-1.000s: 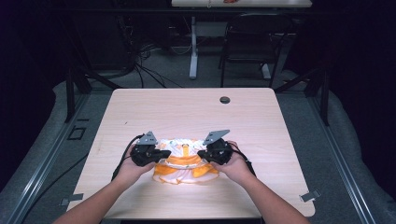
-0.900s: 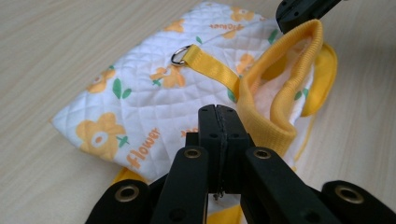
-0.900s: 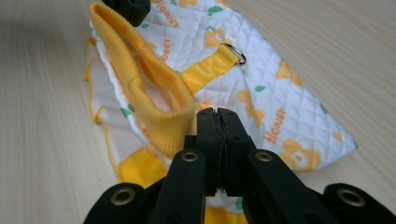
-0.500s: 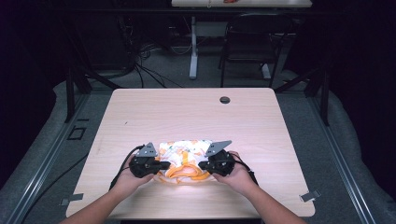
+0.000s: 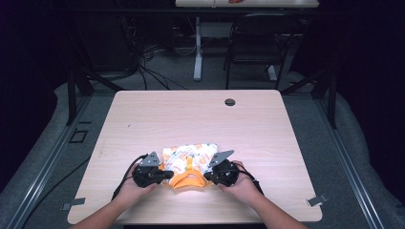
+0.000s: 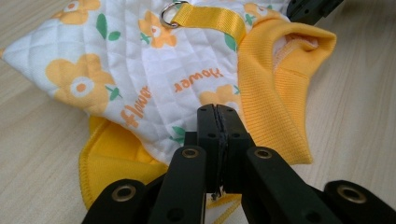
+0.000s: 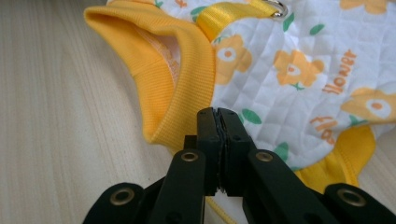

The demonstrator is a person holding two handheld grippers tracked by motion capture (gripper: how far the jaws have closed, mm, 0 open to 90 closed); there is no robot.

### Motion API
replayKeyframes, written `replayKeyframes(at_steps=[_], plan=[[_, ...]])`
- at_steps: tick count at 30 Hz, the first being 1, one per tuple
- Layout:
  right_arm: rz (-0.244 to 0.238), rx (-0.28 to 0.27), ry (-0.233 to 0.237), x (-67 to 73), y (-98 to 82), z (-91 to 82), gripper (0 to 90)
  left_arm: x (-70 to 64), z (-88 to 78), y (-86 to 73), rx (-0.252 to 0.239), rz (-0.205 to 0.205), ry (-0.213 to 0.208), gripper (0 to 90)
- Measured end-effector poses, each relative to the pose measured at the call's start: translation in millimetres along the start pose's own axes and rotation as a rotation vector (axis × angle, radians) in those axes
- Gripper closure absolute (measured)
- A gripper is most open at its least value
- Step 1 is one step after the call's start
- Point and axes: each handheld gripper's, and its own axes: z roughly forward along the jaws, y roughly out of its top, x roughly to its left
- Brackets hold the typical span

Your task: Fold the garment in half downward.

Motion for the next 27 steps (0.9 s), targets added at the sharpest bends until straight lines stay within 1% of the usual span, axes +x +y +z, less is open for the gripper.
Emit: replayKeyframes(at_steps=[1,3,4,8,15,17,20,21,24,26,27], plan=[[-0.001,0.009,-0.006,-0.3,-1.8,0.6,88.2,0.0,0.1,-0.8,-0.005,-0.008,0.000,88.9],[-0.002,0.015,-0.004,-0.8,-3.2,1.1,88.2,-0.5,0.3,-1.7,-0.008,-0.009,0.003,88.8],[0.011,0.008,-0.007,-0.6,-5.8,2.4,88.3,-1.0,-0.1,-1.7,-0.006,-0.005,0.007,88.6],[0.026,-0.001,0.002,-1.6,-8.6,2.1,88.3,-2.5,-1.9,-2.0,0.000,-0.001,0.015,87.4],[0.032,-0.008,0.000,-1.7,-9.9,2.8,88.3,-0.6,-2.9,-5.1,-0.003,-0.021,0.018,87.6],[0.032,-0.007,0.000,-1.7,-9.6,2.8,88.3,0.3,-2.3,-4.5,-0.001,-0.017,0.022,87.7],[0.027,-0.006,-0.003,-1.6,-8.7,2.9,88.2,2.3,-1.2,-3.7,-0.004,-0.029,0.029,87.8],[0.024,-0.003,-0.004,-2.2,-8.2,2.9,88.1,3.2,-1.1,-3.5,-0.004,-0.027,0.032,87.8],[0.035,-0.011,-0.005,-3.2,-7.6,4.1,88.1,6.5,-0.2,-3.2,-0.014,-0.041,0.034,88.1],[0.029,-0.004,-0.008,-4.7,-6.5,4.2,88.1,8.5,0.3,-2.9,-0.017,-0.051,0.035,88.3],[0.032,-0.009,-0.010,-5.0,-6.3,4.8,88.1,9.2,0.5,-2.8,-0.017,-0.053,0.038,88.4]])
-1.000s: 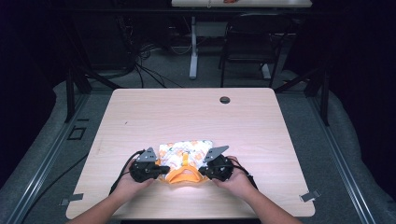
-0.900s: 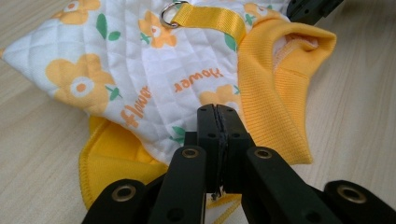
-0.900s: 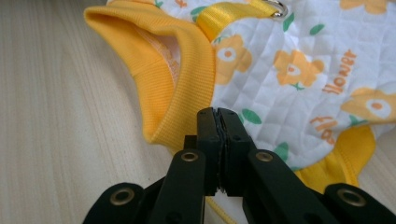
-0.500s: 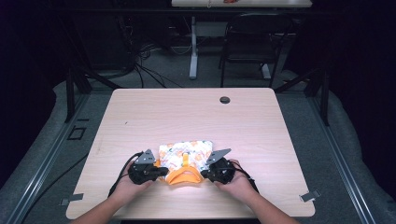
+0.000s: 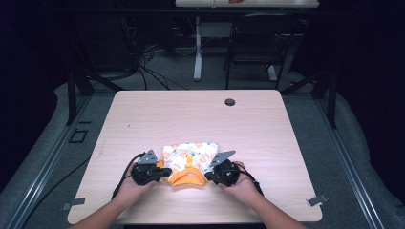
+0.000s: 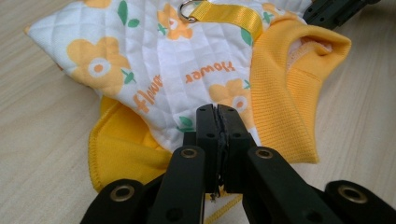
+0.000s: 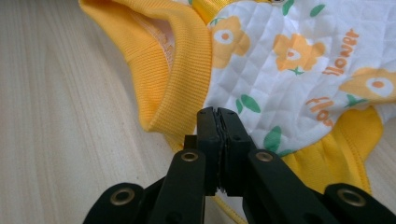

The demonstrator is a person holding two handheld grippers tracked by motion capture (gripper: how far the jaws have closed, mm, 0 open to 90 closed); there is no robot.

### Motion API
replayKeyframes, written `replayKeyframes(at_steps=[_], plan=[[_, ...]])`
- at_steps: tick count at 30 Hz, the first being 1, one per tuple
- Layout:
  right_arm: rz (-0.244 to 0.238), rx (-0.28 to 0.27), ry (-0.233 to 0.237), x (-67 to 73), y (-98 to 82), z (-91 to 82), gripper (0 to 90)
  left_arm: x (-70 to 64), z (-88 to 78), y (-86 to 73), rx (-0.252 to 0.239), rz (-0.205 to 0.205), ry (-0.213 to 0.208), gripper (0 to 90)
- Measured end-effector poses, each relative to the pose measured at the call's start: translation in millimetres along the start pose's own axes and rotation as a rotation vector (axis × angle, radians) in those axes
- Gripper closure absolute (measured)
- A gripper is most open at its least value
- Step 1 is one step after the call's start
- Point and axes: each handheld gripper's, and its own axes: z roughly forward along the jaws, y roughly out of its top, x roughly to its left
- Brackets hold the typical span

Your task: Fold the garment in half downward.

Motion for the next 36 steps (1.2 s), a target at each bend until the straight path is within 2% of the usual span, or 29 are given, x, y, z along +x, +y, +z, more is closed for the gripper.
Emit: replayKeyframes(at_steps=[14,20,23,29,33,36], plan=[[0.018,-0.001,-0.021,-9.3,6.6,5.0,89.3,10.4,7.3,8.7,0.001,-0.010,0.035,90.0],[0.042,-0.011,-0.027,-15.2,6.8,6.6,89.6,16.8,10.8,10.0,-0.016,-0.040,0.032,89.9],[0.039,-0.011,-0.024,-17.6,6.9,6.5,89.6,19.0,12.1,11.1,-0.019,-0.048,0.034,90.0],[0.036,0.002,-0.036,-19.4,9.7,6.3,89.7,21.7,15.4,18.1,-0.002,-0.032,0.054,90.0],[0.033,0.007,-0.044,-21.9,11.9,6.7,89.7,26.8,17.3,18.9,-0.013,-0.054,0.054,90.0],[0.033,0.013,-0.052,-24.7,13.8,7.3,89.7,30.3,20.2,23.5,-0.005,-0.048,0.066,90.0]])
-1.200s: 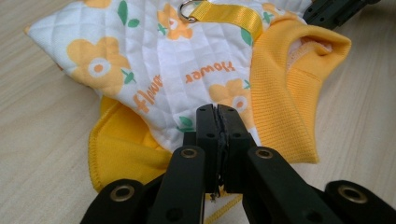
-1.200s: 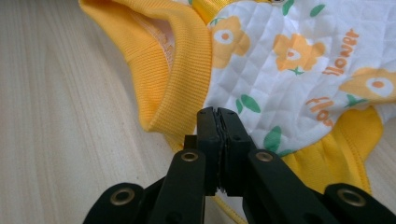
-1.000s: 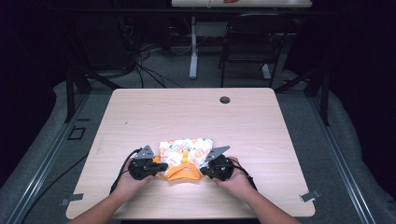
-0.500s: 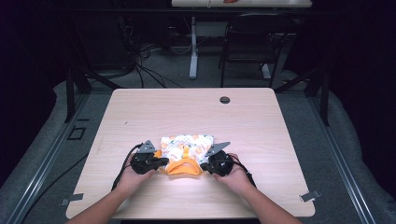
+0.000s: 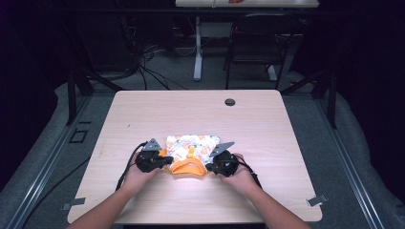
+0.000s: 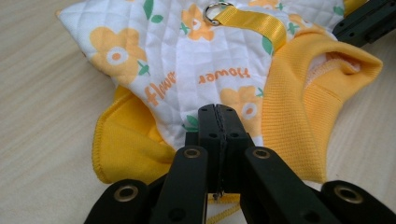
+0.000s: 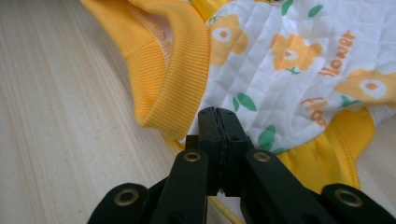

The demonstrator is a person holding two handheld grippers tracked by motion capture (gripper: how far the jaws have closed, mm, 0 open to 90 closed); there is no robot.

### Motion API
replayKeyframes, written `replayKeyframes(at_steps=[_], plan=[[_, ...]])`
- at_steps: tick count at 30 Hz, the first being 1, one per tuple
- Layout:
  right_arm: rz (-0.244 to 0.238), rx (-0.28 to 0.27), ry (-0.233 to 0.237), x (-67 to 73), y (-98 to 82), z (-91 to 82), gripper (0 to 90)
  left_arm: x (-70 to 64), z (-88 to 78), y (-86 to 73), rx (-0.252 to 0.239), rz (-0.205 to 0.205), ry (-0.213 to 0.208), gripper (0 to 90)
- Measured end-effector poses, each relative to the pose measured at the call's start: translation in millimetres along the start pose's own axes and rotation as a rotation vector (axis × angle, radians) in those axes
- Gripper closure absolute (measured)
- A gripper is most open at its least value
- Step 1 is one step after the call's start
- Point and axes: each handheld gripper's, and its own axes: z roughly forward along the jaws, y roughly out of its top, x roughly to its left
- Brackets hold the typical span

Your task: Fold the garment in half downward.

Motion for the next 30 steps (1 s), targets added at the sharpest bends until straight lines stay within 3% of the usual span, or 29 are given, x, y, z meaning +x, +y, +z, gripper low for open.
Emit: replayKeyframes(at_steps=[9,18,30], plan=[[0.040,-0.014,-0.030,-14.4,5.0,5.6,89.7,9.2,11.5,13.1,0.009,-0.003,0.036,90.0],[0.076,-0.022,-0.056,-31.5,10.4,10.5,89.6,18.4,21.8,22.1,-0.002,-0.032,0.065,90.0],[0.092,-0.032,-0.069,-36.7,12.8,13.7,89.5,21.8,23.7,22.7,-0.015,-0.050,0.074,89.9]])
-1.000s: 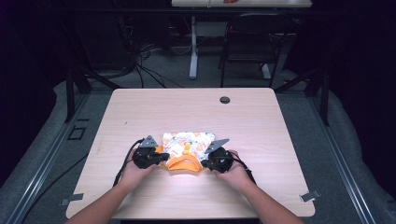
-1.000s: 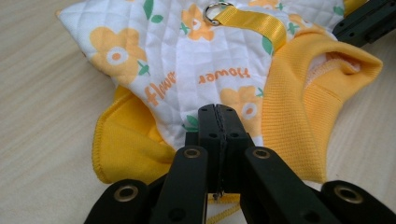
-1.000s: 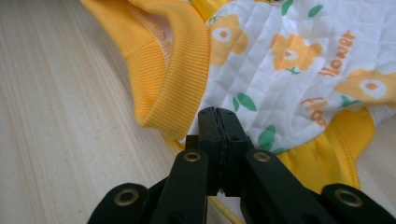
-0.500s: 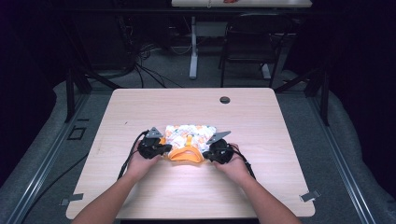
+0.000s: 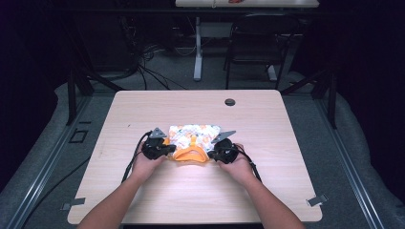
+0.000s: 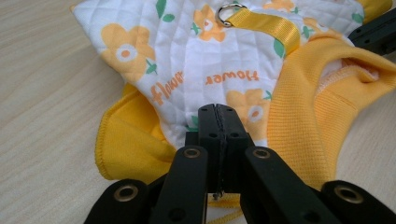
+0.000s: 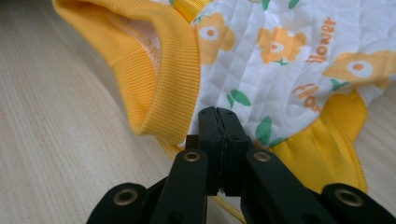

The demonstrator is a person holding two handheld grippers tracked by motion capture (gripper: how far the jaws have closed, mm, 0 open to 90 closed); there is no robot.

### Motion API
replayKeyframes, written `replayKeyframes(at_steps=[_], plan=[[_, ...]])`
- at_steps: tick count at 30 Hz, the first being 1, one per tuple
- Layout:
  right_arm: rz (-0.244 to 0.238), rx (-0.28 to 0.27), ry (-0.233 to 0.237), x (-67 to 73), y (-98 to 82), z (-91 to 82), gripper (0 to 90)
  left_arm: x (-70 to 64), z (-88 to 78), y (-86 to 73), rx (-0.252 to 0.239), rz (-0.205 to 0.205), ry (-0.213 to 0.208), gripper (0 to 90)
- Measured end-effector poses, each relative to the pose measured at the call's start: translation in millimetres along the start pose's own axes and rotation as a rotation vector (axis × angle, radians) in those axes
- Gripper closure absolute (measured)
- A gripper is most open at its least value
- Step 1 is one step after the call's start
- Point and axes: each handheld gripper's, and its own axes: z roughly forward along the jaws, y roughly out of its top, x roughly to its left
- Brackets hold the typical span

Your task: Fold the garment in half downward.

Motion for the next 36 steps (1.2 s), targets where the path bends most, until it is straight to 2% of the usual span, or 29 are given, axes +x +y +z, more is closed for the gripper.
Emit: replayKeyframes(at_steps=[14,20,23,26,29,30,31,36], plan=[[-0.002,-0.002,-0.007,1.6,0.6,-2.1,87.7,-2.2,-4.6,-2.2,-0.026,-0.029,-0.004,88.0],[-0.015,-0.022,-0.001,6.7,2.5,-11.5,86.3,-7.3,-15.4,1.6,-0.043,-0.011,-0.012,85.9],[-0.023,-0.033,0.002,10.9,3.8,-18.9,84.8,-9.6,-24.2,3.2,-0.064,-0.018,-0.014,84.2],[-0.034,-0.051,0.008,15.9,5.4,-26.7,81.9,-11.7,-31.9,3.5,-0.072,-0.015,-0.013,79.7],[-0.044,-0.086,0.000,22.9,7.4,-36.5,73.3,-14.6,-38.4,2.7,-0.083,-0.015,-0.019,70.3],[-0.044,-0.086,0.000,22.9,7.4,-36.5,73.3,-16.4,-41.2,2.0,-0.086,-0.013,-0.016,70.3],[-0.044,-0.093,0.004,25.2,8.0,-40.4,68.4,-16.8,-42.3,1.9,-0.085,-0.011,-0.017,64.4],[-0.040,-0.107,0.007,32.9,6.5,-48.8,54.4,-20.9,-52.8,-1.3,-0.109,-0.010,-0.026,49.3]])
